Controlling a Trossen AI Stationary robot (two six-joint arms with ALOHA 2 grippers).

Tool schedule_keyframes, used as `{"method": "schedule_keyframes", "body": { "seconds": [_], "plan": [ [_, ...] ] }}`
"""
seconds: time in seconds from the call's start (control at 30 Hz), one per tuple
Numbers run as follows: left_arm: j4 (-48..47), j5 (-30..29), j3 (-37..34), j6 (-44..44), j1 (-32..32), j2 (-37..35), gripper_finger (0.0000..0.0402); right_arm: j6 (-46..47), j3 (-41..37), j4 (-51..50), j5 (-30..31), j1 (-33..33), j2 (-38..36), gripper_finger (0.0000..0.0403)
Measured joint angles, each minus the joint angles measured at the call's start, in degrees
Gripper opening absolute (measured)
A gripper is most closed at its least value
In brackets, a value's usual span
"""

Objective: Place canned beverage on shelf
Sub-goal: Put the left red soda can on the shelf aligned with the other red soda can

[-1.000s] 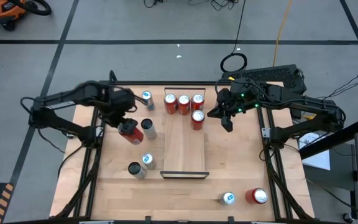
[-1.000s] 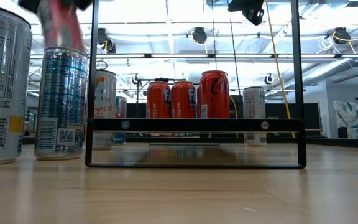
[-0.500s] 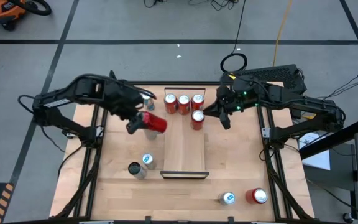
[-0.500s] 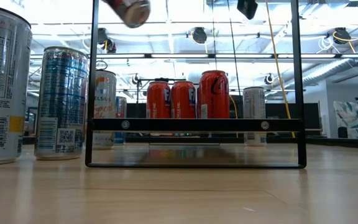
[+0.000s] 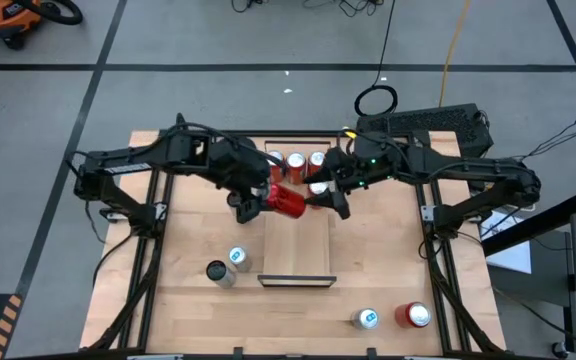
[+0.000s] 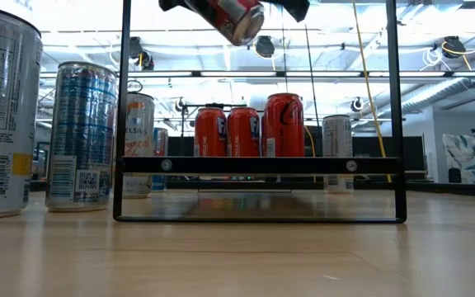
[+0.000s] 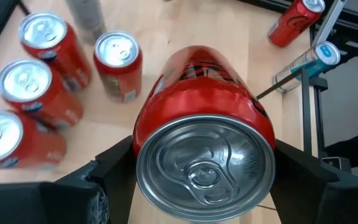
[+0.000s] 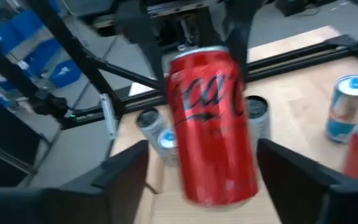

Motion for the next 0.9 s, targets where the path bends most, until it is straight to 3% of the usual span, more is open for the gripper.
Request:
{"method": "schedule_keyframes", "body": {
  "seconds": [0.17,0.3,0.7,0.9],
  "plan": [
    [2.4,0.1,0.0,1.8,-0.7,1.3,0.0277,-1.7,0.0,1.4,-0.1,-0.1,1.4,0.0354],
    [2.7,0.0,0.0,2.2,-1.0,1.5,0.0277,-1.0,0.0,0.9,-3.3,-0.4,2.9,0.0380],
    [5.6,-0.6,0.0,2.6,-1.0,1.4,0.0277,-4.1,0.0,-0.5,-5.7,-0.1,7.3,0.0382],
    [5.6,-0.6,0.0,2.3,-1.0,1.4,0.0277,-5.4,0.0,-0.8,-6.5,-0.1,7.8,0.0338]
  ]
}}
